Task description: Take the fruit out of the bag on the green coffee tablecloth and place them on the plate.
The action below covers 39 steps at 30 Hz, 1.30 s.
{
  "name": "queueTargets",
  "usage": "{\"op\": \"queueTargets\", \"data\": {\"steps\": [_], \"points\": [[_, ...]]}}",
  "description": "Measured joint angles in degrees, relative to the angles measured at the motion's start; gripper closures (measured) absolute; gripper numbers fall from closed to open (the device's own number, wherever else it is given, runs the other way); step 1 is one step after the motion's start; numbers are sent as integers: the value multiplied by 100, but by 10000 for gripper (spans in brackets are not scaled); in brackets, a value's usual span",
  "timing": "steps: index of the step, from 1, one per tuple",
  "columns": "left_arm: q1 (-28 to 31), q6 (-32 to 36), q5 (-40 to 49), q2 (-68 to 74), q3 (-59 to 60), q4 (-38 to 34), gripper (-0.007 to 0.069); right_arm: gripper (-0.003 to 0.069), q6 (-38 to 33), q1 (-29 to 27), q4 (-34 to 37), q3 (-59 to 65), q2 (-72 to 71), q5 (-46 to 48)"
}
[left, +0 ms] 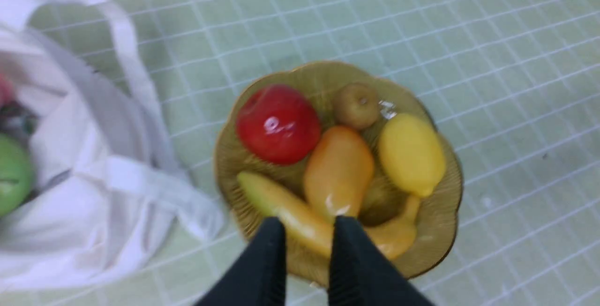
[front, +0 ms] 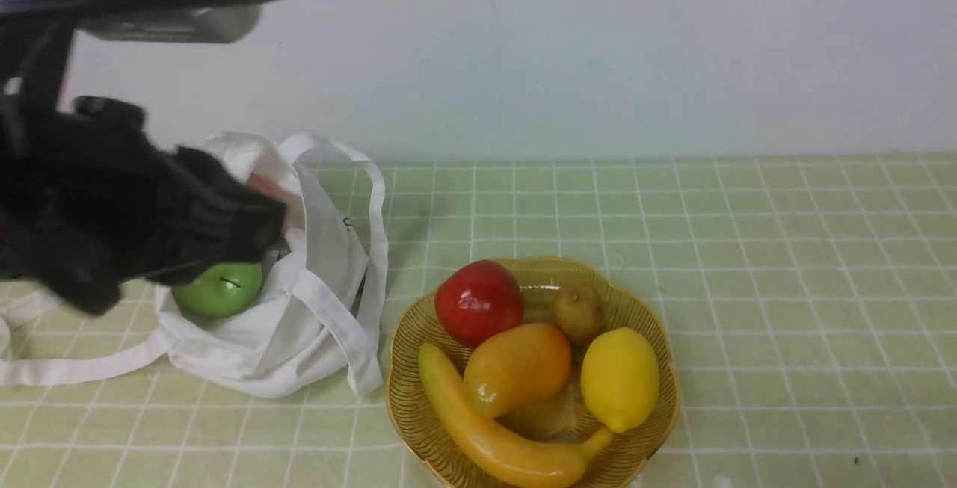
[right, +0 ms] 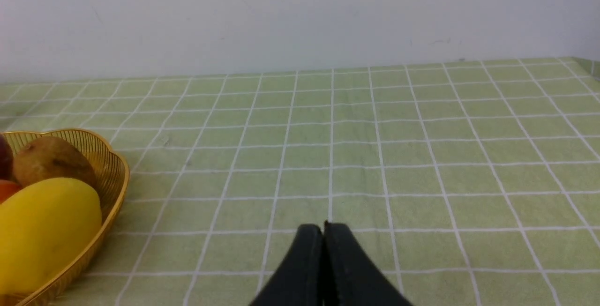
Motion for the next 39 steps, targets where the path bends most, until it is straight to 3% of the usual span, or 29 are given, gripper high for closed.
{"op": "queueTargets", "data": {"steps": [6, 11, 17, 24, 34, 39], "points": [[140, -351, 1197, -1220, 53, 1065, 632, 674, 0, 0, 0, 0, 0, 0], [145, -731, 1249, -2415, 795, 1200, 632, 674, 0, 0, 0, 0, 0, 0], [145, -881, 613, -3799, 2162, 1205, 632, 674, 0, 0, 0, 0, 0, 0], [145, -1486, -1445, -5013, 3729, 1224, 632, 674, 0, 0, 0, 0, 0, 0], [147, -1487, -1701, -5069, 4436, 1258, 632, 674, 0, 0, 0, 0, 0, 0], [147, -1487, -1741, -5069, 4477, 1690, 632, 674, 0, 0, 0, 0, 0, 0]]}}
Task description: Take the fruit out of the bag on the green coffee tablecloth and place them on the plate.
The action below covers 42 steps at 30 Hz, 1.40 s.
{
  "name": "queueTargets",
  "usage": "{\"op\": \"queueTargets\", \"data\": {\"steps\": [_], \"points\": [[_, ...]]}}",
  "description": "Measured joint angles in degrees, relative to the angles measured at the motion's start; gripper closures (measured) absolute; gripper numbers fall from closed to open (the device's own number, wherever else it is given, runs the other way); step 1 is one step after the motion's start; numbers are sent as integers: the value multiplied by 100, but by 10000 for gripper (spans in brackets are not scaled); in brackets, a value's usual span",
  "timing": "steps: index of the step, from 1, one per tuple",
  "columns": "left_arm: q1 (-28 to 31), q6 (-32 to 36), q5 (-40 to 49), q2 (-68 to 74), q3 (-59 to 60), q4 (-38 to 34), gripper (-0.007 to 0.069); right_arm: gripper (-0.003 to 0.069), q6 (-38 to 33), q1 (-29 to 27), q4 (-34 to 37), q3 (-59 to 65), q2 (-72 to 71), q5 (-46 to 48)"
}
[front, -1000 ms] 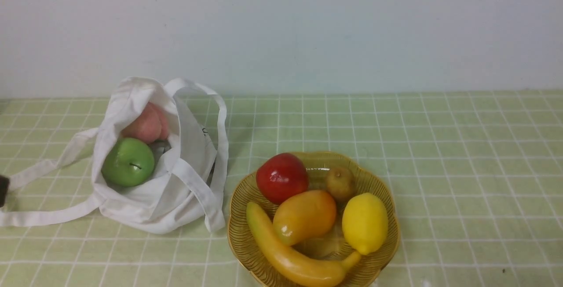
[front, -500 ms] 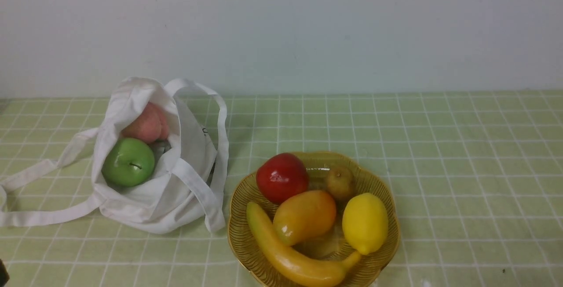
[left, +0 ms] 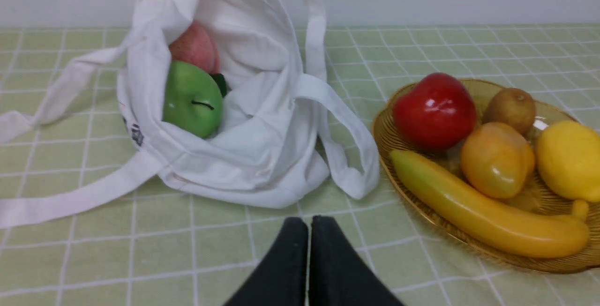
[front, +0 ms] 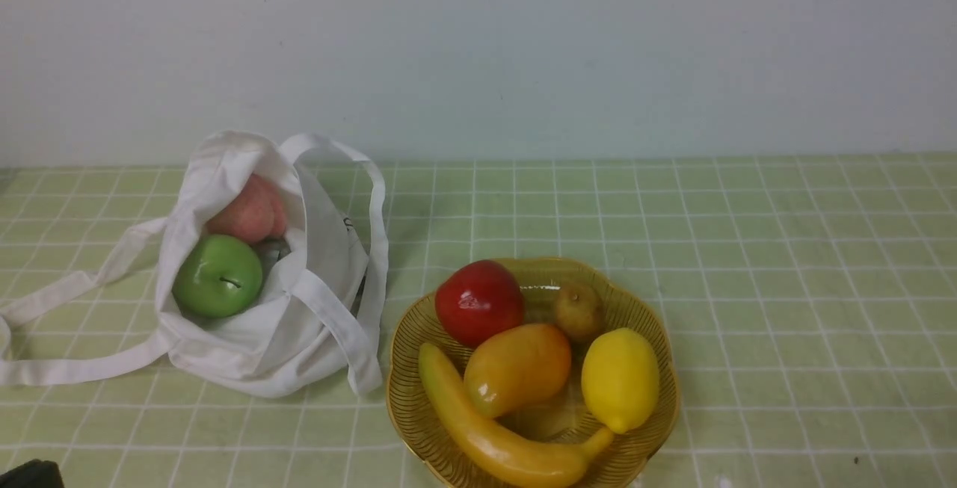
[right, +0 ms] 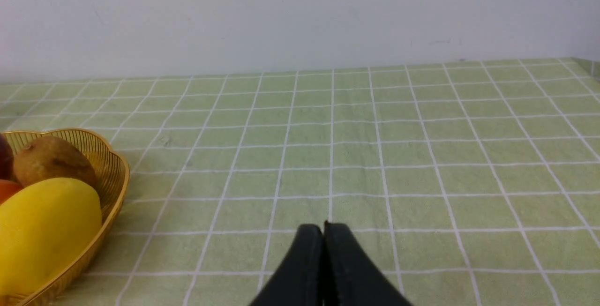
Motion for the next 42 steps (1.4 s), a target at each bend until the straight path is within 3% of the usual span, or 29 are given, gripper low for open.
{"op": "queueTargets", "data": {"steps": [7, 11, 16, 19, 25, 42], "points": [[0, -5, -364, 0, 190, 188, 632, 674, 0, 0, 0, 0, 0, 0], [88, 66, -849, 0, 655, -346, 632, 674, 0, 0, 0, 0, 0, 0], [626, 596, -1265, 0, 1040, -844, 632, 674, 0, 0, 0, 0, 0, 0], [1296, 1056, -1305, -51, 1407, -919, 632, 674, 0, 0, 0, 0, 0, 0], [1943, 1220, -1318, -479, 1811, -906, 632, 674, 0, 0, 0, 0, 0, 0], [1618, 1248, -1359, -507, 1839, -833, 632, 674, 0, 0, 0, 0, 0, 6]]}}
